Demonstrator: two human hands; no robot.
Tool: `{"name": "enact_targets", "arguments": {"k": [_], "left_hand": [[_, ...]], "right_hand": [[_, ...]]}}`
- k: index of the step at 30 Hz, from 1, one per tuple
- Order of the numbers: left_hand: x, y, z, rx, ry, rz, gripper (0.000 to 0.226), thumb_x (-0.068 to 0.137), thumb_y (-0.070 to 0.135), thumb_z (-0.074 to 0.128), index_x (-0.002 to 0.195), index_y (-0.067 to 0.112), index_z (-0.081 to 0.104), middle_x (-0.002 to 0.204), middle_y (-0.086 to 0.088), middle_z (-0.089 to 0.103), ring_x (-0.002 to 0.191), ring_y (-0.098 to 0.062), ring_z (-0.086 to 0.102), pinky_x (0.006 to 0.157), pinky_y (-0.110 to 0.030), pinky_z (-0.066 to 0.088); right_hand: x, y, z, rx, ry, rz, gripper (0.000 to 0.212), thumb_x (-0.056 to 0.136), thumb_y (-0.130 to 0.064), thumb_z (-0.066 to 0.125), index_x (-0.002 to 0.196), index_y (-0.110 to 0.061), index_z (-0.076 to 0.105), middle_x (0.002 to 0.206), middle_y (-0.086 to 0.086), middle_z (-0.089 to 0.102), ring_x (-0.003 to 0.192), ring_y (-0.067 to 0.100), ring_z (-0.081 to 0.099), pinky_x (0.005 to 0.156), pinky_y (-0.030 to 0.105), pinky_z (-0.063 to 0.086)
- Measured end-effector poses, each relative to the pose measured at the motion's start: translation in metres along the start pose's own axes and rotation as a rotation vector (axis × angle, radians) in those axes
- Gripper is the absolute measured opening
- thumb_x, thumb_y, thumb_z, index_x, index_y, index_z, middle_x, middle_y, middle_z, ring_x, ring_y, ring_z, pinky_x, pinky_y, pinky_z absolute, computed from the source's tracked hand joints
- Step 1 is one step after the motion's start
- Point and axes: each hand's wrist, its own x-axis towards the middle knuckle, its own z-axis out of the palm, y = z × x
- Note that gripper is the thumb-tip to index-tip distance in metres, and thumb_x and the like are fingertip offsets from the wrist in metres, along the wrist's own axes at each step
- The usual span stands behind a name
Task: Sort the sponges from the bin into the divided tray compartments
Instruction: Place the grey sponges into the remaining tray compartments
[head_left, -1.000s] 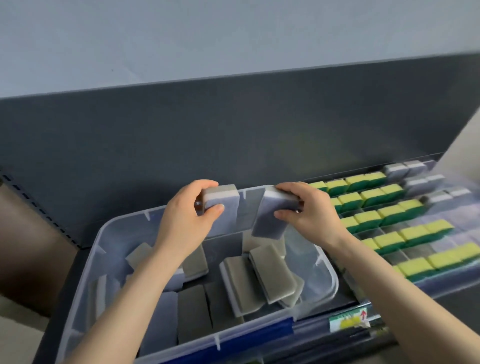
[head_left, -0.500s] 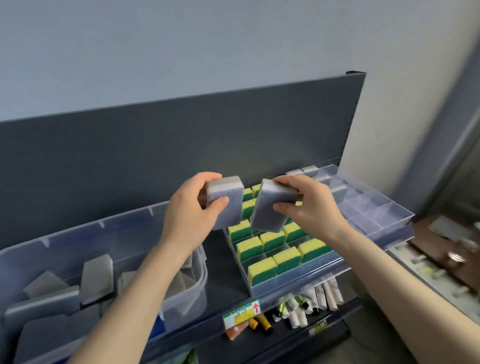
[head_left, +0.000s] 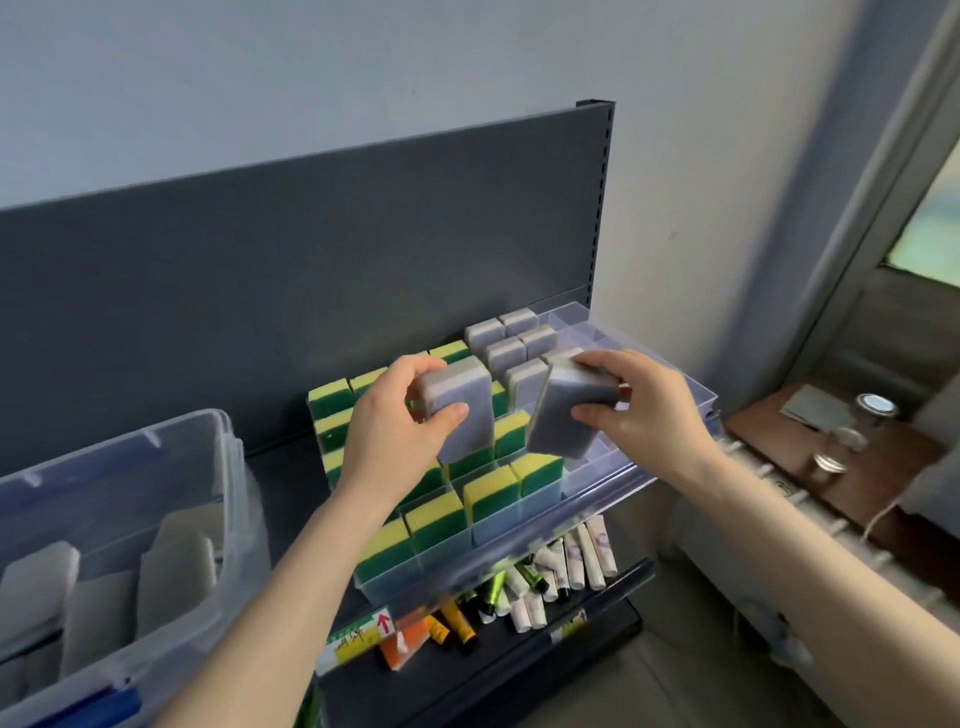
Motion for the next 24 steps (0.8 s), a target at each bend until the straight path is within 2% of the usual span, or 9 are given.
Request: {"name": "enact_targets", "arguments": {"k": [4,7,11,13,15,18,20,24], "left_hand": [[0.018,0.001,0.024,0.013,-0.038,0.003,0.035,0.079,0.021,0.075,0.105,0.032,0.053,0.100,0.014,0.060,0.090,-0.007,0.058,0.065,-0.016,0.046],[0.033,-0.002,0.042,0.006,-0.058,0.003,0.034,0.080,0.022,0.074,0.106,0.032,0.053,0.099,0.017,0.059,0.090,-0.004,0.056,0.065,-0.012,0.044],[0.058,-0.006,0.060,-0.025,-0.064,-0.003,0.036,0.083,0.023,0.071,0.114,0.032,0.055,0.106,0.020,0.058,0.096,-0.001,0.055,0.076,-0.018,0.049],[0.069,-0.008,0.069,-0.041,-0.056,-0.012,0.038,0.085,0.022,0.070,0.119,0.031,0.056,0.109,0.021,0.057,0.099,0.001,0.053,0.078,-0.013,0.047],[0.078,-0.009,0.078,-0.051,-0.053,-0.021,0.038,0.085,0.023,0.070,0.119,0.031,0.056,0.108,0.023,0.056,0.098,0.002,0.052,0.074,-0.006,0.043],[0.088,-0.009,0.092,-0.060,-0.068,-0.040,0.037,0.084,0.024,0.070,0.115,0.035,0.055,0.103,0.033,0.052,0.094,0.007,0.052,0.069,-0.003,0.042],[0.092,-0.009,0.101,-0.074,-0.074,-0.052,0.037,0.082,0.024,0.072,0.111,0.037,0.053,0.102,0.033,0.052,0.096,0.013,0.050,0.068,-0.002,0.042],[0.097,-0.012,0.116,-0.065,-0.067,-0.078,0.038,0.079,0.023,0.074,0.108,0.036,0.054,0.104,0.027,0.056,0.098,0.008,0.052,0.071,-0.009,0.044]], "right_hand": [[0.010,0.030,-0.001,0.019,0.023,0.038,0.048,0.068,-0.006,0.077,0.112,-0.021,0.064,0.099,-0.011,0.061,0.089,0.018,0.058,0.084,0.043,0.051],[0.023,0.046,-0.001,0.030,0.025,0.063,0.048,0.068,-0.005,0.077,0.112,-0.020,0.064,0.099,-0.013,0.060,0.088,0.014,0.056,0.084,0.039,0.051],[0.049,0.061,-0.002,0.052,0.027,0.087,0.046,0.069,-0.004,0.076,0.111,-0.020,0.065,0.097,-0.012,0.061,0.087,0.014,0.056,0.083,0.036,0.051],[0.063,0.067,-0.003,0.061,0.018,0.104,0.046,0.070,-0.003,0.076,0.111,-0.021,0.065,0.096,-0.009,0.062,0.085,0.016,0.057,0.082,0.035,0.051],[0.076,0.076,-0.002,0.053,0.000,0.098,0.046,0.070,-0.003,0.076,0.110,-0.021,0.065,0.095,-0.008,0.063,0.083,0.018,0.058,0.080,0.034,0.051],[0.090,0.090,-0.001,0.041,-0.054,0.103,0.047,0.069,-0.003,0.076,0.110,-0.022,0.065,0.095,-0.010,0.062,0.083,0.016,0.058,0.080,0.031,0.051],[0.095,0.100,-0.002,0.034,-0.082,0.097,0.048,0.068,-0.003,0.077,0.110,-0.023,0.065,0.096,-0.011,0.062,0.084,0.015,0.058,0.080,0.031,0.051],[0.108,0.117,-0.002,0.037,-0.115,0.086,0.048,0.067,-0.003,0.077,0.109,-0.024,0.065,0.097,-0.009,0.064,0.085,0.017,0.058,0.082,0.033,0.051]]}}
